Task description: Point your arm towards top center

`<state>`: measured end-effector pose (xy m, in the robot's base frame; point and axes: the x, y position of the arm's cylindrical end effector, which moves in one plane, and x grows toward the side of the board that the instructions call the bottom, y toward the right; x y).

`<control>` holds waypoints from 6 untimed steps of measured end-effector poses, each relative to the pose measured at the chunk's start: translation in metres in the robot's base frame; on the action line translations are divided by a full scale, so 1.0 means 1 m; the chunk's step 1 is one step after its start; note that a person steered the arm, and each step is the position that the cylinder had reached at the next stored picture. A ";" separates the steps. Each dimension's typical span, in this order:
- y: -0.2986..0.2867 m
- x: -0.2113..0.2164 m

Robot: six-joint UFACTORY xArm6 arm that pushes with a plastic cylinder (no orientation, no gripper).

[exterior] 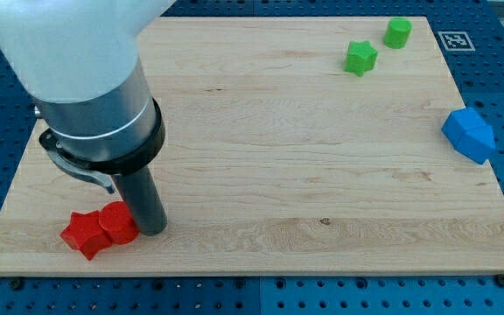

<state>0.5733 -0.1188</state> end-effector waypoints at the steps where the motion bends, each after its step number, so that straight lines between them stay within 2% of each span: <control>1: 0.017 -0.038; 2: 0.032 -0.054; 4: 0.039 -0.055; 6: 0.065 -0.175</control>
